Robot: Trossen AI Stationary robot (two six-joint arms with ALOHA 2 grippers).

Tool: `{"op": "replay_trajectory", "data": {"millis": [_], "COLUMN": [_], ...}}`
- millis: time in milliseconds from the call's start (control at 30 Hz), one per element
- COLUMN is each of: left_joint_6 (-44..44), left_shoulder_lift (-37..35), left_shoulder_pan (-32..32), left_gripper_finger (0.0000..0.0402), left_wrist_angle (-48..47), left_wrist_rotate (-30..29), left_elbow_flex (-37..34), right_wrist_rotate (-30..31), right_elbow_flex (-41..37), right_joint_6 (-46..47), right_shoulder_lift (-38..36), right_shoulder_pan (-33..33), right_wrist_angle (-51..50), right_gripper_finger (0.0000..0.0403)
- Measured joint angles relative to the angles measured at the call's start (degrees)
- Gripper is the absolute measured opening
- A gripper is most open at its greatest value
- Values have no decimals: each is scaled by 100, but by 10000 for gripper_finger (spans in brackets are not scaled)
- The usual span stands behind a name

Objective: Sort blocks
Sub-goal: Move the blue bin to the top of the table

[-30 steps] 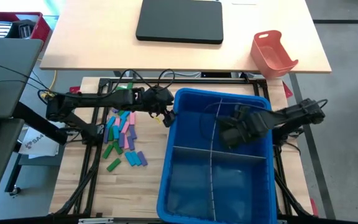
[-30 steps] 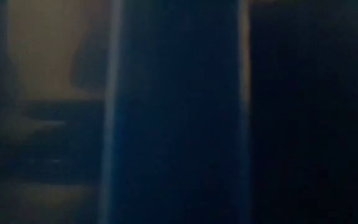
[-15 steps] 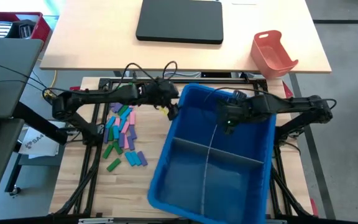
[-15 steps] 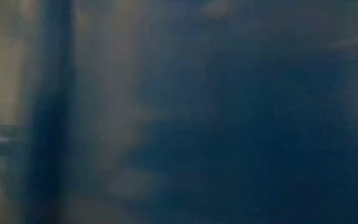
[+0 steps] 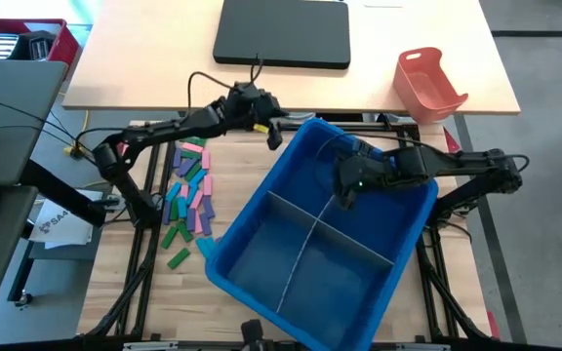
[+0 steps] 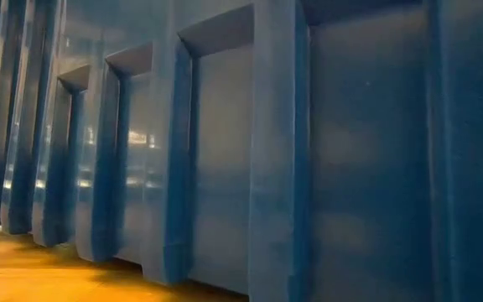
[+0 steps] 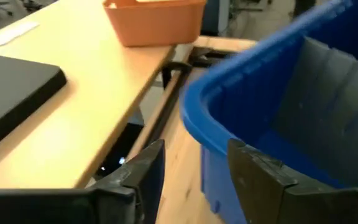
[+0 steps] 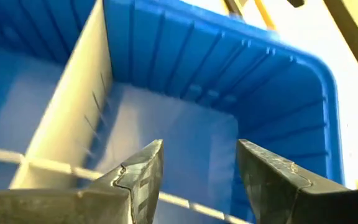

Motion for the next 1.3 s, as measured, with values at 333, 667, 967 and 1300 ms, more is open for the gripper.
{"op": "replay_trajectory", "data": {"millis": [333,667,967,1300], "left_joint_6": [661,-1398,-3581,-4629], "left_shoulder_lift": [-707,-2337,-3325,-3338], "left_shoulder_pan": [-743,-2608,-4056,-4415], "left_gripper_finger": [121,96,91,98], "left_wrist_angle": [-3201,-5360,-5196,-4724], "left_wrist_rotate": [-708,-1641,-2794,-3738], "left_elbow_flex": [1669,966,-514,-1382], "right_wrist_rotate": [-1136,-2080,-3068,-3171], "right_elbow_flex": [-7,-6,-7,-7], "right_joint_6": [-724,-2060,-2769,-2915], "right_shoulder_lift": [2,510,1178,1355], "right_shoulder_pan": [-1928,-3533,-4203,-4180], "right_wrist_angle": [432,1050,817,667], "right_gripper_finger": [197,263,293,231]}}
